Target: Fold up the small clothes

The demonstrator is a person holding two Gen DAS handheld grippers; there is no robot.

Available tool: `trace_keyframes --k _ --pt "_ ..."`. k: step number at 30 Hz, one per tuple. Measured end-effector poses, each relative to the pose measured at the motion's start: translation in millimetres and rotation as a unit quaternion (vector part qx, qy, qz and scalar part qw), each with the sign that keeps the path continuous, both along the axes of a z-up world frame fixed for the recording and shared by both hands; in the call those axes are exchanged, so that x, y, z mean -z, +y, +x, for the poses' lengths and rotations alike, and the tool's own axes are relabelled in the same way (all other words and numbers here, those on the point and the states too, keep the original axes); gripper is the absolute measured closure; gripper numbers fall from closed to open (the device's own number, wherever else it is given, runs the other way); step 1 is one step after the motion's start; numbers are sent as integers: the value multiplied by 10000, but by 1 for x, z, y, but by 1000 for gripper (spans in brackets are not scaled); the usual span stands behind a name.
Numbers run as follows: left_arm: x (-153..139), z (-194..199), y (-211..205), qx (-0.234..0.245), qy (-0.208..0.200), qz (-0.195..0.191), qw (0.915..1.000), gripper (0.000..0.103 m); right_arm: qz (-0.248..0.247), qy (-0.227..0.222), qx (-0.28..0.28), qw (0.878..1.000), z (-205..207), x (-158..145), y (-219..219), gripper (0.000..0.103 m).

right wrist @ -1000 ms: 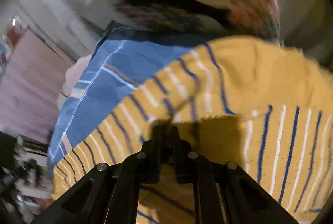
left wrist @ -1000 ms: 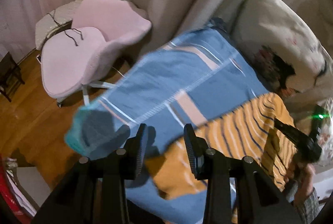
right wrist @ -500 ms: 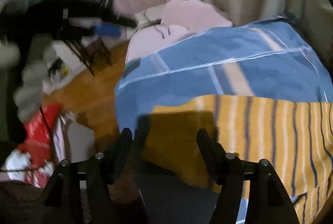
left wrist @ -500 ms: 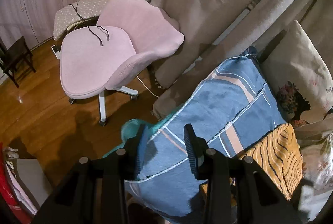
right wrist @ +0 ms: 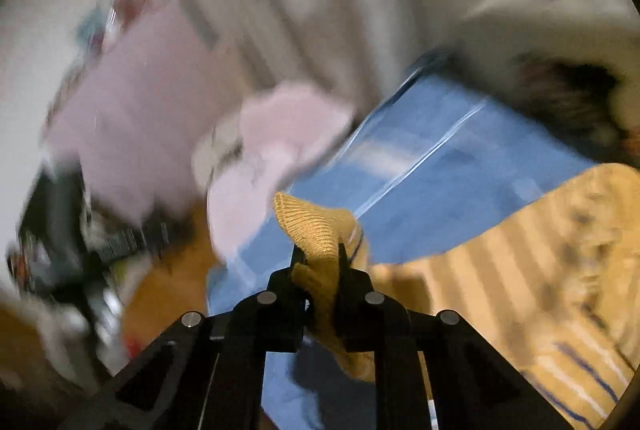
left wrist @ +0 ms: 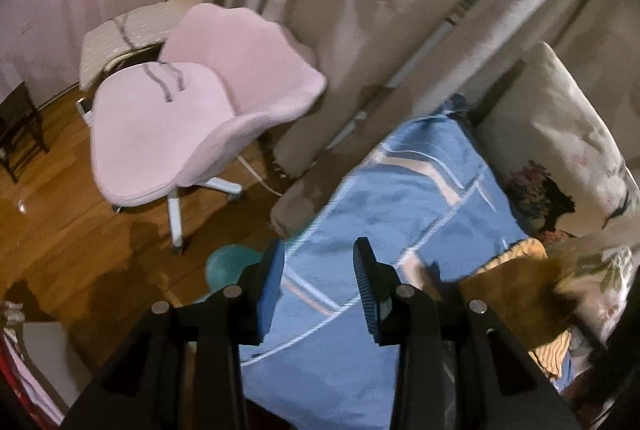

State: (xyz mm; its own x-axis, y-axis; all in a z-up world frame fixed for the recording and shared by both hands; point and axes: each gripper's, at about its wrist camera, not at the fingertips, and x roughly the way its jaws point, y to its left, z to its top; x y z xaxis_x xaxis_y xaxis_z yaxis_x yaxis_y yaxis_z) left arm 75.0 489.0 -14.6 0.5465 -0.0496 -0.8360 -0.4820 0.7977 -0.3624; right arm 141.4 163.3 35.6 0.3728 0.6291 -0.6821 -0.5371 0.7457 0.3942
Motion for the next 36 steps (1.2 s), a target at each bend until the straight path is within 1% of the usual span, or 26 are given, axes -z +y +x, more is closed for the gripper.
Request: trace_keyframes --k 1,2,3,5,7,8,9,10,11,12,13,16,18,19,20,21,23,25,26,27,28,29,31,32,35,36 --pt "-1 3 -5 57 -23 -3 10000 68 173 -86 385 9991 8 -15 -32 90" --pt "-3 8 -13 155 -55 -7 9999 68 239 -135 622 9977 12 -24 -51 90" --pt "-4 12 -21 256 -78 -8 9996 68 304 -204 1026 9941 17 -33 -86 90" --pt "-6 20 -43 499 -95 1 9987 68 294 -322 1807 9826 22 -43 -155 90" --pt "-7 28 -65 727 -79 -4 9973 68 221 -296 2413 9697 21 -44 -210 90" --pt "-7 31 -77 829 -64 -1 9965 68 221 -244 2837 9583 20 -39 -252 91" --pt "-6 33 -86 906 -56 3 9959 68 185 -211 3144 9489 18 -35 -283 91" --pt "-8 36 -102 1019 -48 15 9948 68 146 -188 3339 9423 15 -31 -305 91" --pt "-9 38 -115 1111 -43 29 9938 68 93 -124 3652 9308 12 -21 -339 91" --pt "-11 40 -126 1200 -39 50 9928 68 75 -40 3850 9229 11 -11 -365 91" --pt "-13 42 -141 1317 -35 102 9912 68 65 29 3972 9177 10 -4 -380 91" --pt "-17 48 -189 1641 -28 257 9861 68 -9 385 4331 9005 8 35 -434 91" --pt "-18 53 -220 1840 -47 253 9826 68 74 610 4360 8978 8 58 -454 91" --pt "-17 57 -239 1951 -30 290 9803 67 101 696 4324 8989 8 66 -459 90" --pt "-15 60 -255 2040 -16 330 9784 67 54 838 4269 9004 9 77 -466 89" --pt "-13 64 -272 2150 -16 362 9759 67 -51 844 4302 8988 10 82 -470 89" --pt "-8 72 -299 2275 47 404 9729 67 -129 746 4419 8939 4 79 -480 87" --pt "-3 79 -321 2370 96 286 9710 67 -61 608 4548 8885 -9 70 -497 85" --pt "0 83 -334 2424 93 222 9699 67 -121 439 4635 8849 -15 60 -502 85" --pt "2 88 -348 2486 82 230 9683 67 -155 333 4620 8861 -20 54 -505 85" --pt "3 91 -360 2532 65 257 9671 67 -134 256 4532 8909 -22 49 -505 85" --pt "4 96 -373 2615 28 284 9648 67 -45 221 4349 9002 -21 45 -505 85" --pt "7 109 -396 2803 -22 279 9595 67 172 279 3795 9246 -15 42 -495 85" --pt "10 116 -407 2874 -22 281 9574 67 274 389 3425 9383 -8 46 -484 85" --pt "28 141 -425 2894 177 238 9568 67 383 739 2960 9515 2 67 -468 85" --pt "34 148 -426 2862 266 246 9575 67 241 843 2879 9536 9 78 -462 85"
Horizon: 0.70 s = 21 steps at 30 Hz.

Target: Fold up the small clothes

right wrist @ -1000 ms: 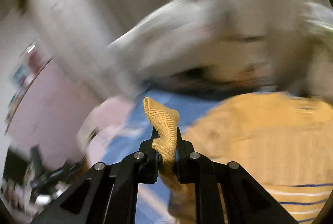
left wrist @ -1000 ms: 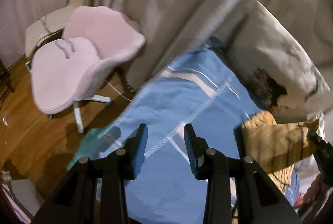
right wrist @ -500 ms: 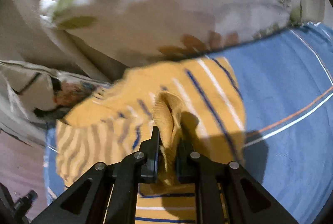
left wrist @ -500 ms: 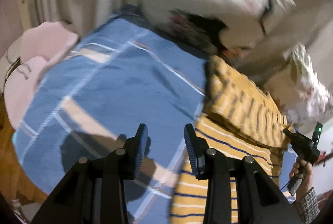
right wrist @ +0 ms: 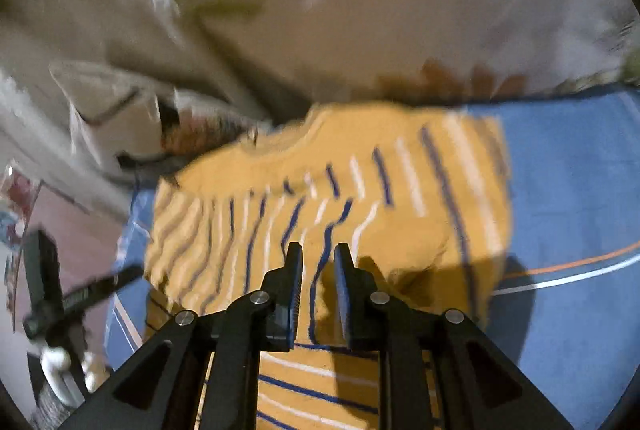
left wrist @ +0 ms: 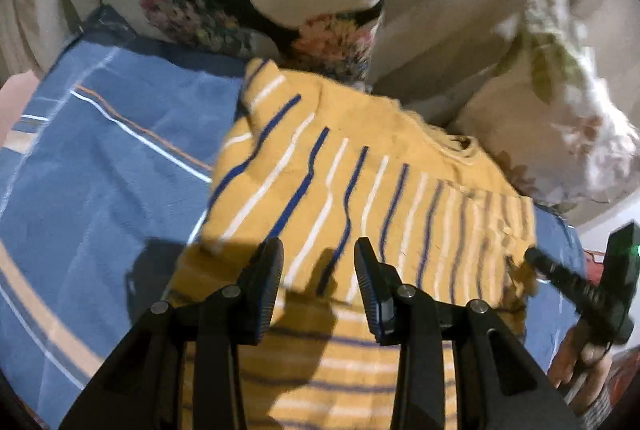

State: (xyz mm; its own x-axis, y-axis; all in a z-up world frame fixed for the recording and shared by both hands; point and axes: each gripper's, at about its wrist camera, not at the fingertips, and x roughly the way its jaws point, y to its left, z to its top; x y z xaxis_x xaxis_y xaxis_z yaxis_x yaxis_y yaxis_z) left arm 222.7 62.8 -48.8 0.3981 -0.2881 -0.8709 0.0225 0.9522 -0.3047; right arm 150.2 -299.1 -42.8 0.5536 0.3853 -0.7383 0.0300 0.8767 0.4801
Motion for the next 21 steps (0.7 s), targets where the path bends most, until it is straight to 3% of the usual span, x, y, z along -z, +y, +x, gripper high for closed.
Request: trace_keyframes --k 4,7,10,11,12,14,18,21 --pt "32 25 2 -138 368 310 9987 68 -255 383 282 9985 10 33 -8 87" --pt "41 32 2 46 342 392 9986 68 -302 315 637 9970 4 38 -28 93" --pt "43 35 -4 394 199 590 9973 67 -296 345 1009 9939 -6 33 -44 97" --pt "44 36 -5 475 172 620 9968 67 -580 414 1241 9897 -11 30 -46 89" --pt "45 37 -4 540 172 579 9967 67 -768 435 1403 9862 -14 25 -47 89" --pt "45 38 -2 636 207 493 9965 67 -615 359 1595 9846 -24 11 -51 89" --pt "44 42 0 824 194 375 9957 67 -551 -12 1377 9889 -36 -11 -16 89" --pt "47 41 0 1021 86 323 9942 60 -45 250 1048 9942 -30 4 5 89"
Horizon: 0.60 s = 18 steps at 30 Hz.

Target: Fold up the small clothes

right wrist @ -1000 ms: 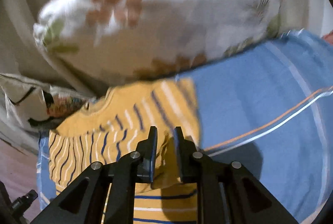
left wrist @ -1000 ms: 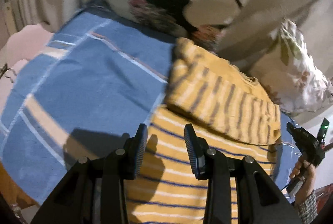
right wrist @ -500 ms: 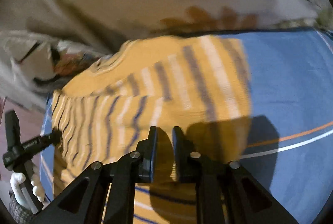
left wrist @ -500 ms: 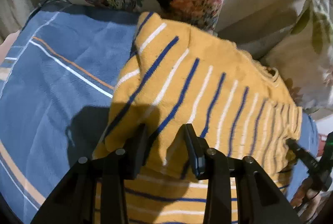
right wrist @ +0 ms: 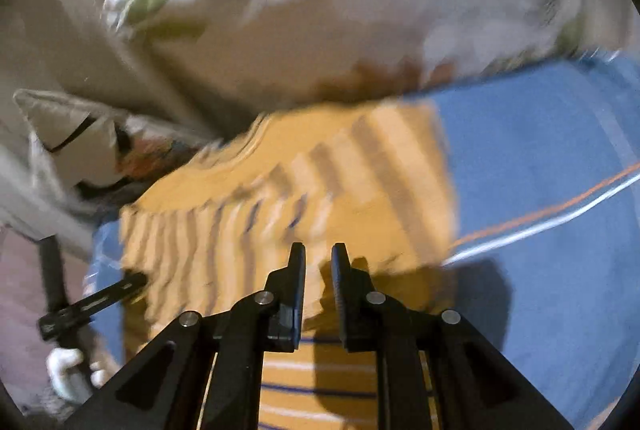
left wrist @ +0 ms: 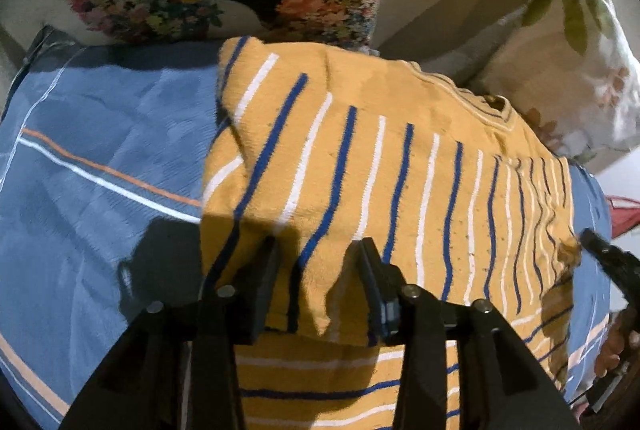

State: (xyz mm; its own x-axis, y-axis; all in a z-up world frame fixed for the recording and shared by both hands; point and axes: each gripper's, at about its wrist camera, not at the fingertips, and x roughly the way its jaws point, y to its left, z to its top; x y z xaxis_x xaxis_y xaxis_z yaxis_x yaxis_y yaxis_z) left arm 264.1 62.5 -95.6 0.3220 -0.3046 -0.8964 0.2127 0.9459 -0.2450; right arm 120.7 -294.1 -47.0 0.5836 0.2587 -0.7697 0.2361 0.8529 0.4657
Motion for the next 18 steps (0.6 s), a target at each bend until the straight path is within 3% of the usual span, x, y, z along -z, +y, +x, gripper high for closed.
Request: trace_keyframes --k 3,4,6,10,14,17,18 --pt "-1 -4 -1 169 -82 46 9998 58 -32 585 410 9974 0 30 -4 89" --pt "-3 -7 0 196 -97 69 9997 58 49 556 524 9971 -1 33 -6 93" --pt "-8 -11 1 168 -141 137 9997 58 141 507 801 9954 -15 25 -12 92" --pt "-25 -23 6 -12 -301 266 9992 58 -474 337 836 9948 -43 -7 -4 82" --pt "-46 -39 19 -183 -395 438 9981 58 -117 122 1143 9933 -77 -31 -8 82" --pt "-55 -58 44 -492 -348 84 9981 58 637 281 1107 9914 -89 -26 -13 82" --pt "-54 -67 52 -619 -292 18 9977 58 619 374 967 9927 -89 -23 -11 82"
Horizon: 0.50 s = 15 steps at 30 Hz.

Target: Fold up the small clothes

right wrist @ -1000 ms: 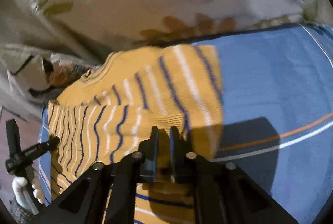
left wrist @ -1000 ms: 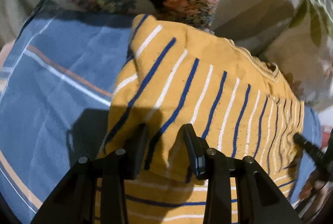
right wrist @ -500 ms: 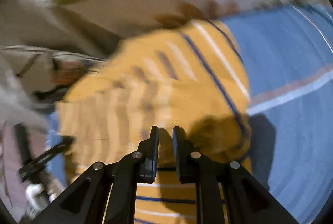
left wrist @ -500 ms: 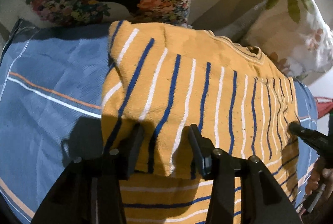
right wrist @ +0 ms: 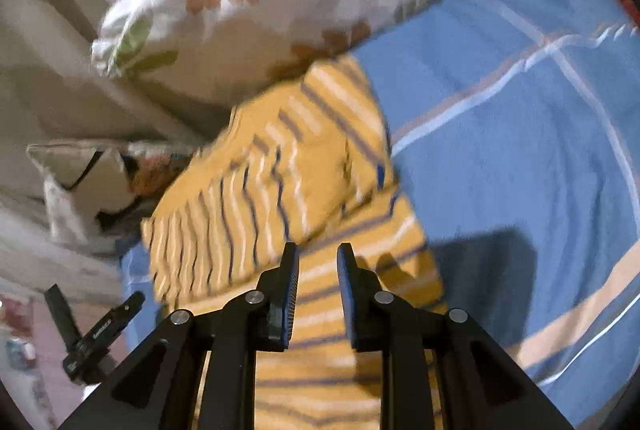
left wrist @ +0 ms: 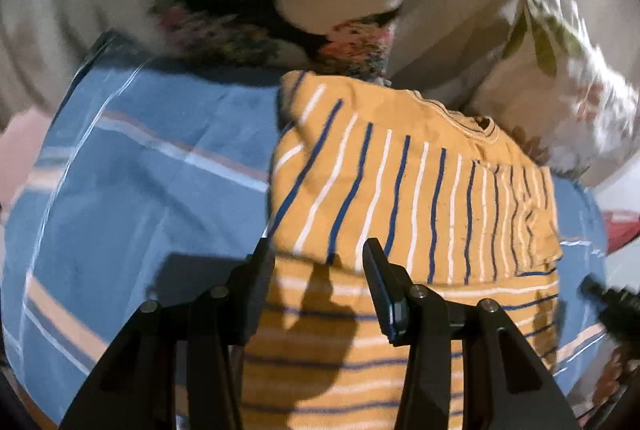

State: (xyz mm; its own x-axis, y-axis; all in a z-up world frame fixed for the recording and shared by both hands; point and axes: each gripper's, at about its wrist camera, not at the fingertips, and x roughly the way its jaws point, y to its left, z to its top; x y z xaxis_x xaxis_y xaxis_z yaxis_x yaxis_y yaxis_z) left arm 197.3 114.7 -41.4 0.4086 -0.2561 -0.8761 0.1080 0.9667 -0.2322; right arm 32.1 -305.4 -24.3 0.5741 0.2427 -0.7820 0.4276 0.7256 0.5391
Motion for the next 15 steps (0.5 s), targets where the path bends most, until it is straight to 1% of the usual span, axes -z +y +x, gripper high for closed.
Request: trace_keyframes --k 1,2,3,5,7,9,11,13,15 --pt "2 -8 6 -103 90 -45 9999 58 -126 63 -108 9998 -2 1 2 82" --pt "4 -16 12 -166 144 -64 9997 58 -435 193 -271 9985 -5 5 6 82" --pt "6 -28 18 -250 155 9 9996 58 -613 267 -370 9971 -10 8 7 82" --pt "13 -45 25 -371 198 115 9990 58 -800 338 -567 9946 -18 17 11 82" --pt "29 -66 34 -479 437 113 9978 58 -978 531 -678 9915 -27 31 10 81" --pt "46 -85 36 -571 656 139 9961 58 -856 606 -824 9911 -38 45 7 81" --pt "57 -104 37 -599 776 88 9951 58 -716 605 -939 9912 -47 52 8 81" --pt "55 -125 33 -535 617 142 9966 58 -493 572 -1104 9910 -63 56 9 81" --pt "55 -146 31 -427 642 18 9970 58 -139 501 -1225 9911 -82 60 7 81"
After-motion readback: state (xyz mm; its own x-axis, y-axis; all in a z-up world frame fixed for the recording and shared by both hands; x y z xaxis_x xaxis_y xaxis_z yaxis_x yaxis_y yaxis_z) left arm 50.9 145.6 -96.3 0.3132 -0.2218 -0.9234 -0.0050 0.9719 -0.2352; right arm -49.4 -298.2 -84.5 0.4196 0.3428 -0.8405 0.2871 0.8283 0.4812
